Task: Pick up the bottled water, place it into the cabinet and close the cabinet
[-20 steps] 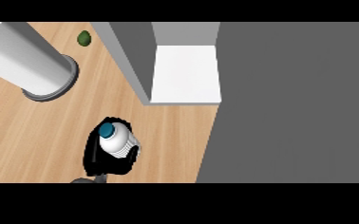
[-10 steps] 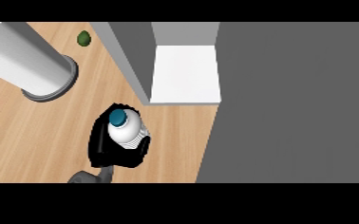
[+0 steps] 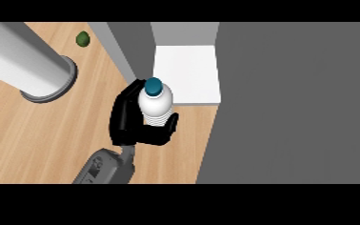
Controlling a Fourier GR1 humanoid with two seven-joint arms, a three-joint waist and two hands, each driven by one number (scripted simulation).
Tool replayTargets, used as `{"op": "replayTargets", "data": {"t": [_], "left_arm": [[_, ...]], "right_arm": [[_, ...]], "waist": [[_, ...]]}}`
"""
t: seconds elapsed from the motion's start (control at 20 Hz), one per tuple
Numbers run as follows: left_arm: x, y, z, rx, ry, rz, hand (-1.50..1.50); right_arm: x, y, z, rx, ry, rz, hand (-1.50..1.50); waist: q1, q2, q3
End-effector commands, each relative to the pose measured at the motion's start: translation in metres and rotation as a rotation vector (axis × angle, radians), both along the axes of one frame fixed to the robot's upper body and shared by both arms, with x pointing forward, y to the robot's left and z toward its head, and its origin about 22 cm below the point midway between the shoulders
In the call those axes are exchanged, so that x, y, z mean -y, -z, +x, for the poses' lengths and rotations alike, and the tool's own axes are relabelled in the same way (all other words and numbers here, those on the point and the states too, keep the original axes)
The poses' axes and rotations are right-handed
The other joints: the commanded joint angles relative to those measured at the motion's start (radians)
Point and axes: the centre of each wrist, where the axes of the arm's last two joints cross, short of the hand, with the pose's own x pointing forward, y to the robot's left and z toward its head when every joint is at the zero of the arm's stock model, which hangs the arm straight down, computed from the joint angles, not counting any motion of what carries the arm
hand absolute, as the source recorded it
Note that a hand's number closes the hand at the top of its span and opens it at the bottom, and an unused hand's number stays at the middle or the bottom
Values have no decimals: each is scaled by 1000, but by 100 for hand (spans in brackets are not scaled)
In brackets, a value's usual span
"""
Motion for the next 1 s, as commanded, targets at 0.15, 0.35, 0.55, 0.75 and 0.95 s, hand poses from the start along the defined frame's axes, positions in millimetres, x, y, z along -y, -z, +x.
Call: {"op": "replayTargets", "data": {"t": [0.15,0.35,0.55,0.75,0.95], "left_arm": [[31,-12,29,33,-31,29,150],[29,-24,47,28,-74,75,150],[31,-32,63,22,-85,118,150],[32,-34,90,-1,-110,159,150],[46,-46,108,5,-124,234,150]], "right_arm": [[3,-20,-7,43,22,10,-150],[7,-14,-14,61,-5,8,-150],[1,-17,-16,39,5,-5,-150],[12,-28,-27,36,-18,22,-150],[6,-18,-12,54,-4,21,-150]], "waist": [[-1,3,-1],[-3,2,0],[-1,1,-1],[-11,3,-1],[-8,5,-1]]}}
